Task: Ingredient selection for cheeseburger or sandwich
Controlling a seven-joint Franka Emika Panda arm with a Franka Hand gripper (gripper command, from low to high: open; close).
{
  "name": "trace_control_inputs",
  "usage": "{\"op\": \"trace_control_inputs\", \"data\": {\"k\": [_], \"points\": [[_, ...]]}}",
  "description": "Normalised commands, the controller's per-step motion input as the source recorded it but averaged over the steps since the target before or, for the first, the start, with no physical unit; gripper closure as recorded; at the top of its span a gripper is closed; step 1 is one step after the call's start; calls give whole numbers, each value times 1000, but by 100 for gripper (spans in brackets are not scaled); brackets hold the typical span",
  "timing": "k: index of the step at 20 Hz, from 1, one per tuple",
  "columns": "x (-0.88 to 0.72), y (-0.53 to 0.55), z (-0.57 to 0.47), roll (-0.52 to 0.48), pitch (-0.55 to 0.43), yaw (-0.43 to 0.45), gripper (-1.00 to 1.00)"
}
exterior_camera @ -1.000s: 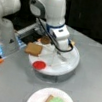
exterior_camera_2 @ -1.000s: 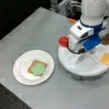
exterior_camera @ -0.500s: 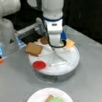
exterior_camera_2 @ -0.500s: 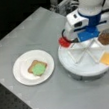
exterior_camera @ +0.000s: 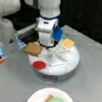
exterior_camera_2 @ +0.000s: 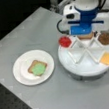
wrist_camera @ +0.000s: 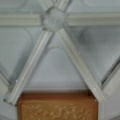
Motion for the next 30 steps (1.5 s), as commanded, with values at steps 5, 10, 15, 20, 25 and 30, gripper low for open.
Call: {"op": "trace_control_inputs", "data": {"k": [5,10,15,20,25,30], "points": [[231,-117,207,264,146,-543,-100],[294,-114,215,306,195,-411,-100],[303,-163,194,328,212,-264,-100],[303,-239,191,425,240,-165,-100],[320,-255,213,491,248,0,-100],[348,-342,175,460,208,113,-100]]}}
